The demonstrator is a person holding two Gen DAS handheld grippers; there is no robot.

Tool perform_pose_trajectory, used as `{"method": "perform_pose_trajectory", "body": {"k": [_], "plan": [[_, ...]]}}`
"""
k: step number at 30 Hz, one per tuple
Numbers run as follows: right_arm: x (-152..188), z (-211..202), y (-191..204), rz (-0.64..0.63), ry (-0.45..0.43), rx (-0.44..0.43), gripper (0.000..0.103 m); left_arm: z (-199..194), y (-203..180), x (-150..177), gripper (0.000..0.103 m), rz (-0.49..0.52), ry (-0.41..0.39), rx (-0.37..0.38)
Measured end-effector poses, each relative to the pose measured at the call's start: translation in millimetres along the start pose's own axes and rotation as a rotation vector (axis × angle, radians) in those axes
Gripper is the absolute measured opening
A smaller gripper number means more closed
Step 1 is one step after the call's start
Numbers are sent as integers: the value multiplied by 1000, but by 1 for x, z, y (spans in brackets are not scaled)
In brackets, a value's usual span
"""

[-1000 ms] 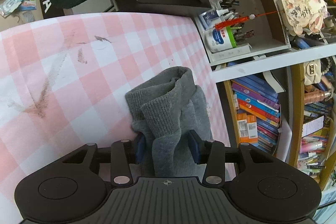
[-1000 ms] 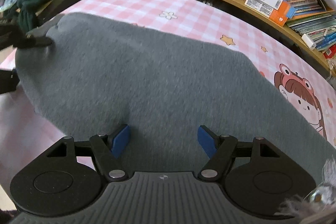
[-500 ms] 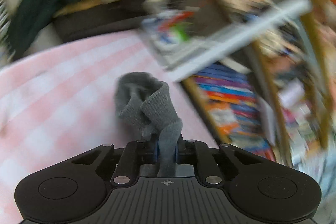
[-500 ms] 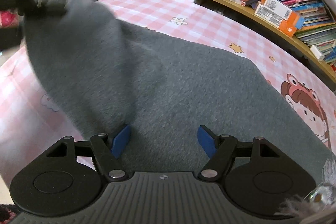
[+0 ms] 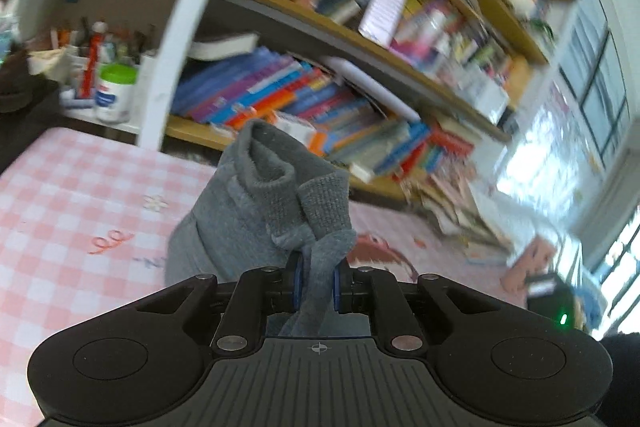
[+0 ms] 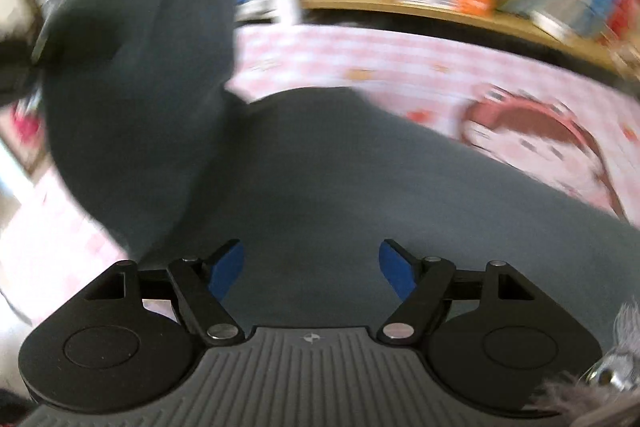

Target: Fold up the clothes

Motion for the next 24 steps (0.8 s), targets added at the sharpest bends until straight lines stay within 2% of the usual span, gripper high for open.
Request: {"method": "perform_pose_trajectory", "body": {"k": [2, 4, 6, 7, 8, 10, 11, 12, 14, 17, 19, 21, 24], "plan": [[3, -16, -23, 85, -38, 12, 73, 7, -15, 5, 14, 39, 32, 2], [8, -29, -43, 167, -73, 13, 73, 18, -29, 15, 24, 86, 93, -23], [13, -38, -60, 247, -104, 13, 73, 29, -42, 29, 38, 102, 184, -24], [16, -42, -68, 285, -114, 14, 73, 35, -49, 39, 58, 103, 249, -3], [19, -45, -75, 322, -120, 15, 73, 38, -55, 50, 68, 103, 310, 27], [24, -48, -86, 398, -128, 4, 73, 42, -63, 67, 68, 112, 402, 70], [27, -50, -92, 435, -133, -4, 73, 40, -65, 71, 68, 125, 414, 74], [29, -50, -94, 468, -138, -25, 72, 37, -65, 74, 68, 134, 418, 77], [30, -50, -97, 531, -150, -87, 71, 27, -60, 61, 68, 108, 342, 77], [25, -45, -89, 615, -158, -233, 71, 15, -36, 37, 66, 21, 230, 37], [21, -37, -82, 654, -140, -326, 71, 12, -15, 29, 56, -14, 193, -32], [17, -25, -74, 667, -113, -363, 70, 18, 0, 29, 25, -27, 206, -85], [14, -6, -68, 661, -53, -325, 62, 25, 23, 46, 8, -56, 275, -127]]}}
Point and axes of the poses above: each gripper's, at about its wrist camera, not at the fingertips, and z roughly the way its jaws point, y to its left, x to its underside, the point moved 5 cm from there along z, roughly the way its jaws point, and after that the axes turned 13 degrees about -x, right-handed, at the moved point
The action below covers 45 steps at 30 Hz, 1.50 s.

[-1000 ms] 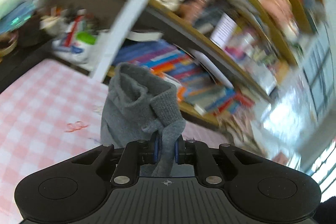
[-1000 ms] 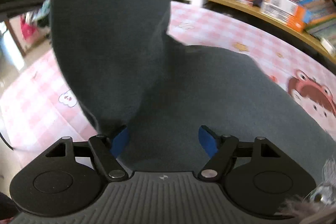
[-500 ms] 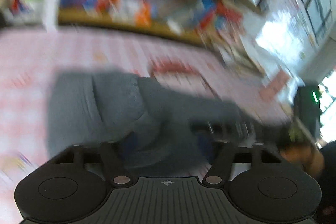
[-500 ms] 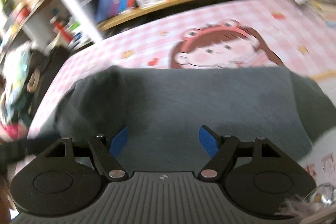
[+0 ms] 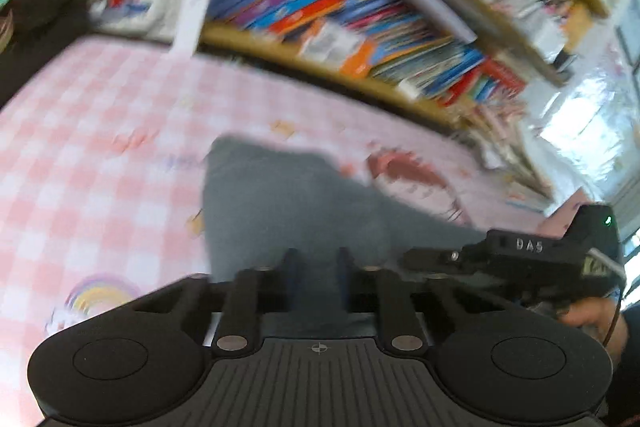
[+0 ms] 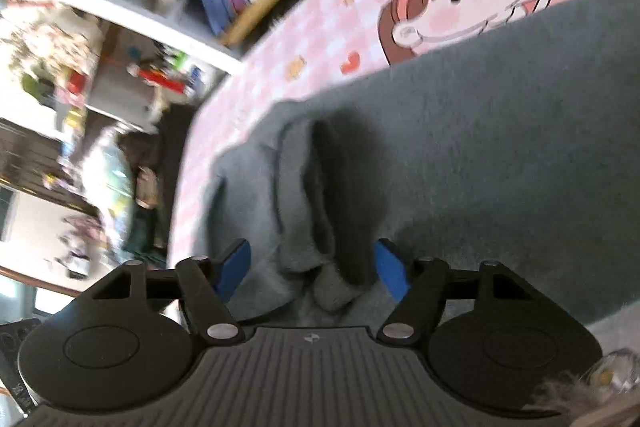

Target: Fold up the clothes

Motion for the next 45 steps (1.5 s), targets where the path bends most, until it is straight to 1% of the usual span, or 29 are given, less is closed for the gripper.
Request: {"method": "perform_pose_trajectory", "body": {"k": [1, 3, 5, 6, 7, 8, 9, 11, 13, 15, 17, 18, 21, 23, 25, 27, 28, 29, 30, 31, 33, 34, 35, 37, 39, 43, 45], "plan": [[1, 7, -1, 0, 17, 19, 57, 6, 5, 5, 7, 6, 25, -5], [4, 17, -1, -10, 41, 44, 55, 19, 13, 18, 0, 23, 78, -22], [6, 22, 4, -61, 53, 65, 46, 31, 18, 24, 1, 4, 107, -6], [7, 22, 5, -76, 61, 52, 25, 33, 18, 23, 1, -8, 112, 1], [8, 22, 7, -91, 66, 41, 24, 35, 17, 21, 1, -16, 115, 6], [9, 19, 11, -106, 55, 34, 15, 36, 14, 19, 1, 1, 116, 2], [8, 12, 19, -136, 33, 4, 13, 36, 10, 17, 1, 22, 113, -3], [9, 0, 32, -196, -11, -47, 12, 33, 4, 15, 1, 45, 101, 7], [12, -7, 37, -223, -39, -18, 12, 35, 3, 17, 1, 50, 108, 19], [13, 1, 25, -194, -21, 56, 12, 39, 2, 20, 1, 55, 122, 25], [15, 11, 6, -163, 14, 114, 15, 38, 4, 19, 1, 44, 124, 40], [15, 12, 0, -146, 9, 96, 15, 36, 5, 18, 1, 37, 123, 47], [13, 8, -3, -121, -4, 72, 17, 25, 7, 11, 1, 11, 87, 63], [15, 8, -4, -116, -10, 72, 19, 14, 5, 2, 1, 1, 37, 83], [16, 8, -5, -109, -15, 73, 20, 8, 3, -5, 1, 4, 4, 99], [13, 10, 0, -108, -21, 83, 24, 12, 4, -6, 1, 22, 16, 74], [12, 9, 1, -113, -27, 89, 29, 17, 7, -4, 1, 24, 36, 51], [11, 6, 4, -123, -38, 89, 34, 20, 11, -1, 1, 8, 49, 51], [10, 4, 6, -133, -53, 89, 34, 23, 14, 1, 1, -10, 61, 55], [8, 1, 8, -144, -72, 86, 34, 23, 18, 3, 1, -37, 66, 72], [5, -3, 10, -165, -103, 90, 33, 24, 21, 4, 1, -48, 74, 82], [5, -3, 8, -170, -102, 112, 29, 25, 21, 5, 1, -44, 79, 84], [4, -2, 5, -173, -99, 133, 21, 26, 21, 5, 1, -43, 83, 86], [6, 3, -3, -151, -81, 151, 18, 28, 20, 6, 1, -38, 88, 89], [7, 5, -11, -132, -75, 158, 18, 28, 19, 7, 1, -31, 92, 91], [6, 3, -10, -131, -76, 155, 18, 26, 19, 6, 1, -34, 94, 93], [6, 1, -6, -135, -83, 153, 20, 23, 17, 4, 2, -23, 87, 85]]}}
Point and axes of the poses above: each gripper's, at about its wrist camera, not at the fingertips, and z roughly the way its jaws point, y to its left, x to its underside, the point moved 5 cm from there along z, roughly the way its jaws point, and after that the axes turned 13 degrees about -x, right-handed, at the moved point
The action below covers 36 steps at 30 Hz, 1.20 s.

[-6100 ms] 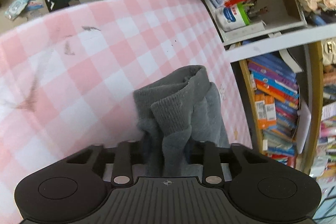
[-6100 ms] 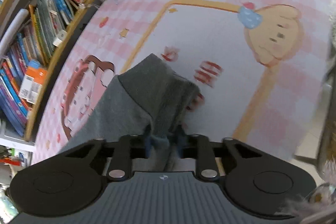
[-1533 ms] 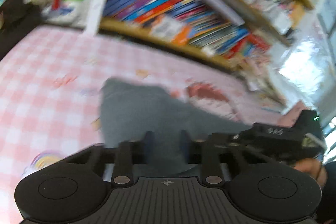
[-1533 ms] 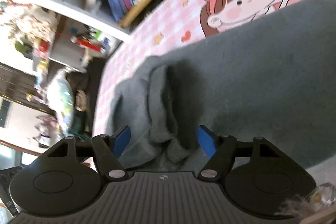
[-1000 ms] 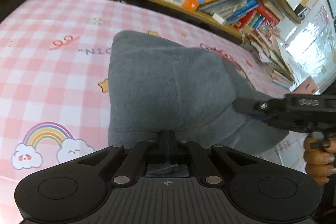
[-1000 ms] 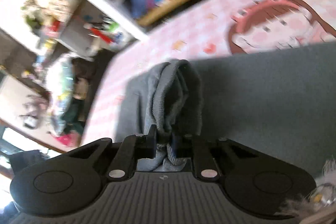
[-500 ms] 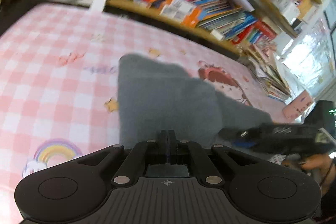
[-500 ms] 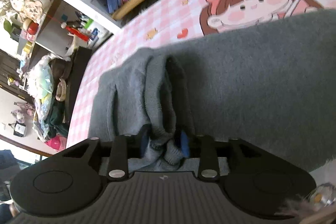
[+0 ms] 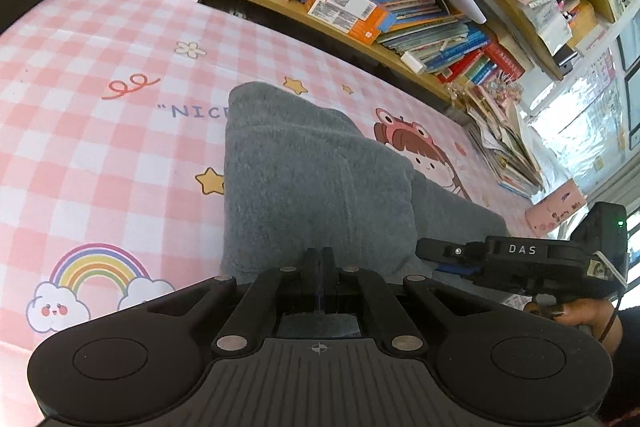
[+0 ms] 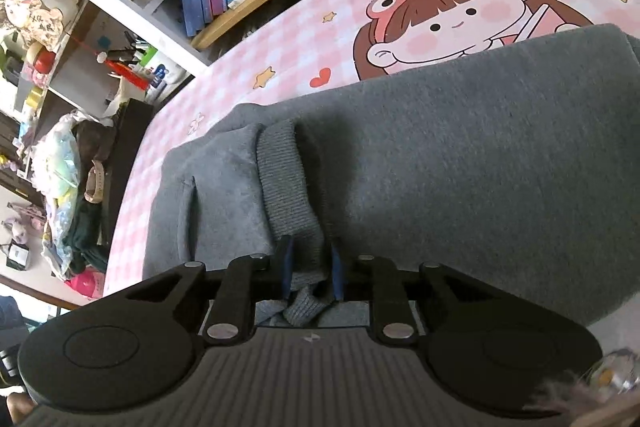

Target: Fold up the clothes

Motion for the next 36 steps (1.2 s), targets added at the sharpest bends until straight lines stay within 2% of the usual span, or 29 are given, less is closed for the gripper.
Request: {"method": "perform_pose_trajectory", "body": {"k": [1, 7, 15, 25, 30, 36], "plan": [[0, -2, 2, -4, -6, -1, 22, -3, -3, -1, 3, 15, -10, -6], [-3, -24, 25, -98, -52, 15, 29, -21, -24, -10, 27, 87, -69, 13], [13, -53, 40, -271, -81, 159, 35, -26, -37, -9, 48, 153, -76, 19], [30, -66, 35, -195, -127, 252, 43, -23, -59, 1, 62, 291, -51, 98], [41, -71, 39, -169, -152, 288, 45, -22, -58, 4, 67, 311, -33, 126], [58, -79, 39, -137, -159, 341, 48, -17, -56, 9, 68, 311, 7, 160]]}}
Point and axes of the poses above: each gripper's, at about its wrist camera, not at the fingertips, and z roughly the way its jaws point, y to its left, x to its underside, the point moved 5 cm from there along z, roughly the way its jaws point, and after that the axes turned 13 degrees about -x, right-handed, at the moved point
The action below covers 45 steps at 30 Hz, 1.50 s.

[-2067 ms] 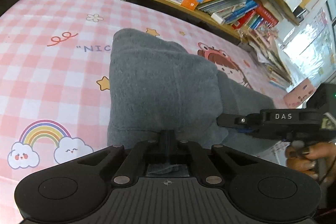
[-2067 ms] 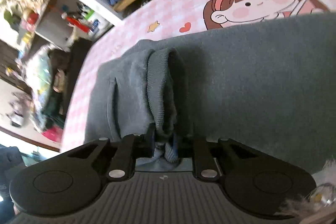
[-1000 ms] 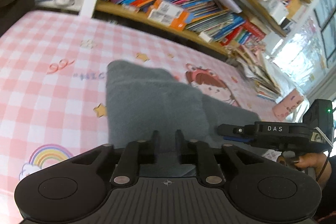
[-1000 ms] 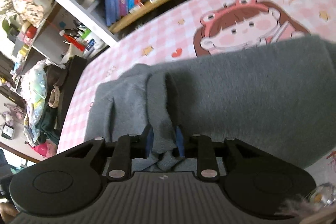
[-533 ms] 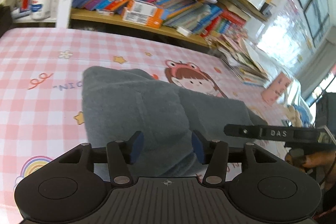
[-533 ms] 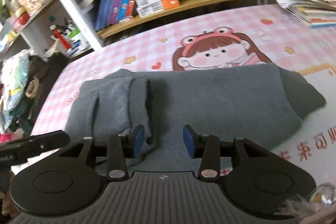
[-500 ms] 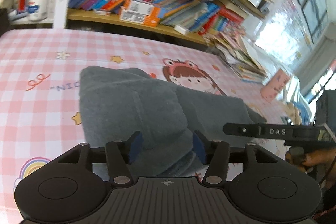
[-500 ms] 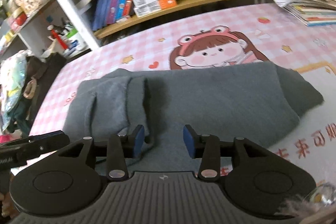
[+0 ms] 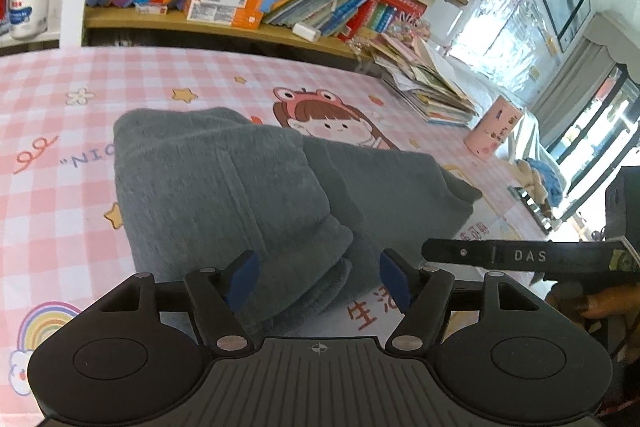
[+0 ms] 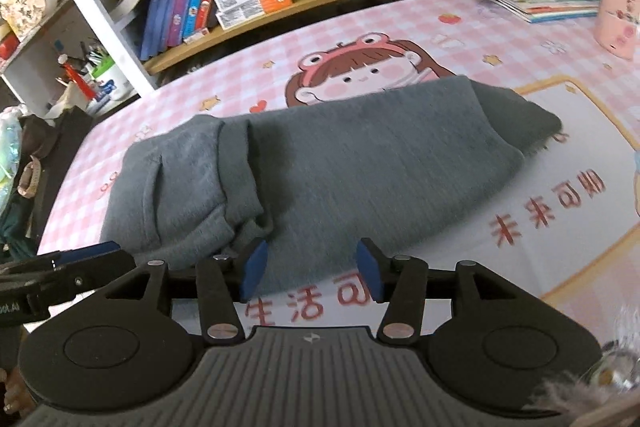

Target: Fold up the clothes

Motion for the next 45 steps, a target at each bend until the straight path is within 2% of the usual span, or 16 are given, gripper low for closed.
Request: {"method": "perform_pose_trajectory", "body": {"k": [7, 16, 22, 24, 30, 35, 41, 45], "plan": [[7, -11, -13, 45, -14, 32, 50, 5, -10, 0, 68, 26, 15, 24], [-2, -8, -29, 41, 1, 2, 54, 13, -22, -6, 69, 13, 17, -26], [-16, -10, -64, 65, 6, -21, 58, 25, -46, -11, 72, -6, 18, -94], [-24, -13, -83, 99, 1, -25, 58, 28, -56, -13, 76, -16, 7, -122], [-39, -20, -146, 254, -2, -40, 58, 41, -83, -16, 76, -76, -7, -210], [-48, -22, -187, 303, 14, -76, 58, 52, -107, -13, 76, -110, 5, -275], [-57, -11, -209, 367, 42, -175, 58, 53, -136, -7, 76, -82, 26, -326], [-65, -4, -216, 416, 34, -209, 54, 51, -145, -4, 76, -77, 30, -364]]}}
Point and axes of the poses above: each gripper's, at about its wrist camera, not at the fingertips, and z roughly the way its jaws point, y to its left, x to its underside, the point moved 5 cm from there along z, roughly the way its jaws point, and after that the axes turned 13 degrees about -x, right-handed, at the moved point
